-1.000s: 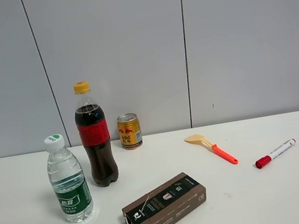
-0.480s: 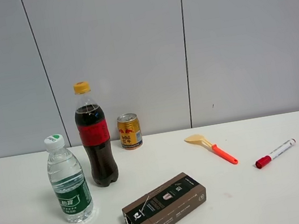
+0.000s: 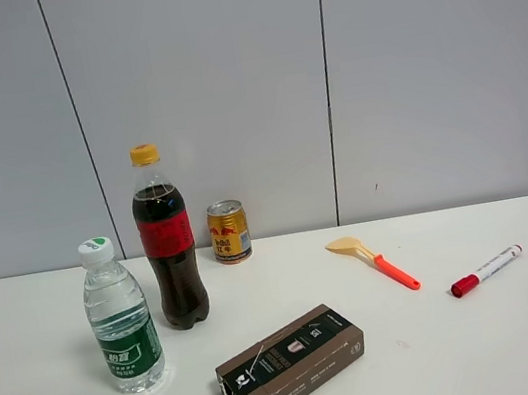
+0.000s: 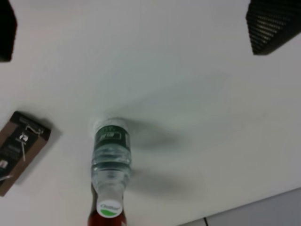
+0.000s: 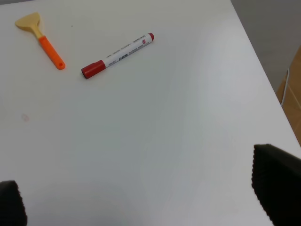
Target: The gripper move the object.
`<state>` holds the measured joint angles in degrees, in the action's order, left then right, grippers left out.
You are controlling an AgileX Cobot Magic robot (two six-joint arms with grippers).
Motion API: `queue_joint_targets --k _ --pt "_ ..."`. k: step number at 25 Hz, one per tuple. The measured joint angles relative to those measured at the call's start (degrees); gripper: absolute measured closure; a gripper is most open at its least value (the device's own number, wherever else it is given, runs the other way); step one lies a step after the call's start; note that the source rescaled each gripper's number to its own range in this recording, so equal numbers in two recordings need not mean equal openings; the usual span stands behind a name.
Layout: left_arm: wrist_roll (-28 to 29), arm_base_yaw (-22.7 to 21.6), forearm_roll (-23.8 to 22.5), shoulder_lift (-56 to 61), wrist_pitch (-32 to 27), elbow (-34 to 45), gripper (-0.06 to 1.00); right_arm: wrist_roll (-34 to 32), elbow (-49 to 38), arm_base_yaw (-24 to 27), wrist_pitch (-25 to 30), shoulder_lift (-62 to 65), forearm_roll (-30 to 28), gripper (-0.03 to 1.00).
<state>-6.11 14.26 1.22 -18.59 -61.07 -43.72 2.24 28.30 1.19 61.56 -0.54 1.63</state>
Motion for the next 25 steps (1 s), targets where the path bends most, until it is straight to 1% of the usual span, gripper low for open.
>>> queue_joint_targets --k 3,5,7,9,13,19,23,25 --pt "1.75 0.00 -1.22 6.79 -0.35 4.46 -0.06 0.00 0.00 0.00 0.00 0.00 0.00 -0.03" --pt "2.96 0.00 -1.22 10.45 -0.11 7.06 -0.06 0.00 0.00 0.00 0.00 0.00 0.00 -0.03" --pt "4.43 0.00 -1.65 13.49 0.87 9.01 -0.06 0.00 0.00 0.00 0.00 0.00 0.00 -0.03" --pt "6.11 0.00 -3.04 15.30 1.97 10.73 -0.06 0.00 0.00 0.00 0.00 0.00 0.00 -0.03" --pt "6.80 0.00 -5.07 15.99 2.28 13.19 -0.06 0.00 0.00 0.00 0.00 0.00 0.00 -0.03" --pt "6.92 0.00 -4.70 15.99 2.09 13.48 -0.06 0.00 0.00 0.00 0.00 0.00 0.00 -0.03" --pt "6.92 0.00 -4.64 15.99 -0.23 13.48 -0.06 0.00 0.00 0.00 0.00 0.00 0.00 -0.03" --pt "6.92 0.00 -4.35 15.99 -0.35 13.48 -0.06 0.00 0.00 0.00 0.00 0.00 0.00 -0.03"
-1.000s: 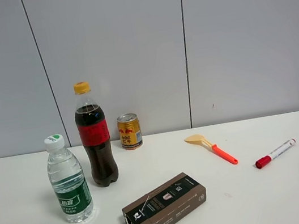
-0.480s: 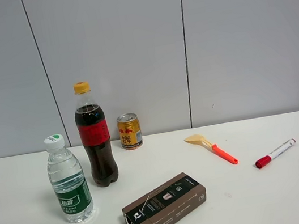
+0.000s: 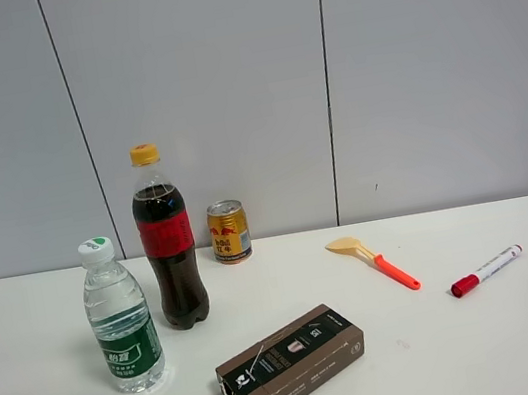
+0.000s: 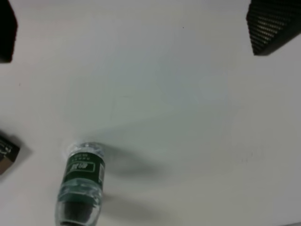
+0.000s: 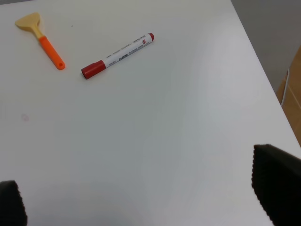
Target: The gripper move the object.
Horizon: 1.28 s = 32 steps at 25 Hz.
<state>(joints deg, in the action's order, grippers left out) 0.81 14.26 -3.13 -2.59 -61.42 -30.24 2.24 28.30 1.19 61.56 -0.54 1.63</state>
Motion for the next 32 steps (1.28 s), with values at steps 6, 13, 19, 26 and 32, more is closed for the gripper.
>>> queue_joint_targets --k 6,13,19,26,32 --pt "0.00 -1.24 1.73 0.00 0.22 0.23 -0.06 0.00 0.00 0.00 0.00 0.00 0.00 -0.03" --pt "0.17 -10.61 2.70 0.70 0.79 0.90 -0.06 0.00 0.00 0.00 0.00 0.00 0.00 -0.03" --pt "0.17 -13.69 3.13 2.85 0.93 1.27 -0.06 0.00 0.00 0.00 0.00 0.00 0.00 -0.03" --pt "0.17 -13.69 3.13 2.86 0.93 1.27 -0.06 0.00 0.00 0.00 0.00 0.00 0.00 -0.03" --pt "0.17 -13.69 3.13 2.86 0.93 1.27 -0.06 0.00 0.00 0.00 0.00 0.00 0.00 -0.03"
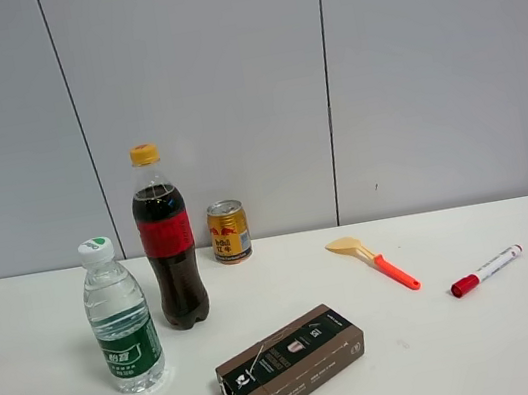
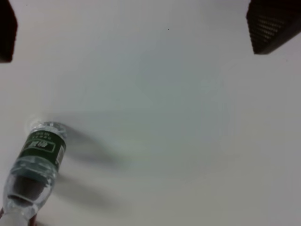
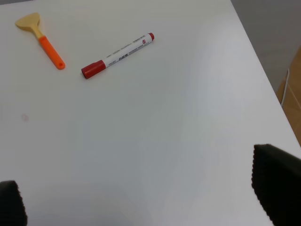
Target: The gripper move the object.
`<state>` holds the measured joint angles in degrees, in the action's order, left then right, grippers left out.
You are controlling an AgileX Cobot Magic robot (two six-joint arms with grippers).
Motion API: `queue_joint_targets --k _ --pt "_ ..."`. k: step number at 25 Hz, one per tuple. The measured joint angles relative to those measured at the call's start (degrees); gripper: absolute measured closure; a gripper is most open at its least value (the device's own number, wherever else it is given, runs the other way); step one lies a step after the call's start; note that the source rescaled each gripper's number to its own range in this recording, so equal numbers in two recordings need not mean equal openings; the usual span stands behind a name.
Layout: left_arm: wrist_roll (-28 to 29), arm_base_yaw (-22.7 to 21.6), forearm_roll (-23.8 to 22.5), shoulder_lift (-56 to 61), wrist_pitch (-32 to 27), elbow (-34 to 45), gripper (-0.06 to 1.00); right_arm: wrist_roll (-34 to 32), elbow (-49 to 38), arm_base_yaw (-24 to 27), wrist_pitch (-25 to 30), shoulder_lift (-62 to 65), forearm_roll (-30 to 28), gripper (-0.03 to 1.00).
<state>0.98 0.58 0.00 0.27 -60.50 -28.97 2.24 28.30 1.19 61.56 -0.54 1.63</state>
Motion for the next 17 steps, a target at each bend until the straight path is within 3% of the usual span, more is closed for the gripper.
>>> queue_joint_targets --k 17 --pt "0.01 0.00 0.00 0.00 0.00 0.00 -0.06 0.00 0.00 0.00 0.00 0.00 0.00 -0.03"
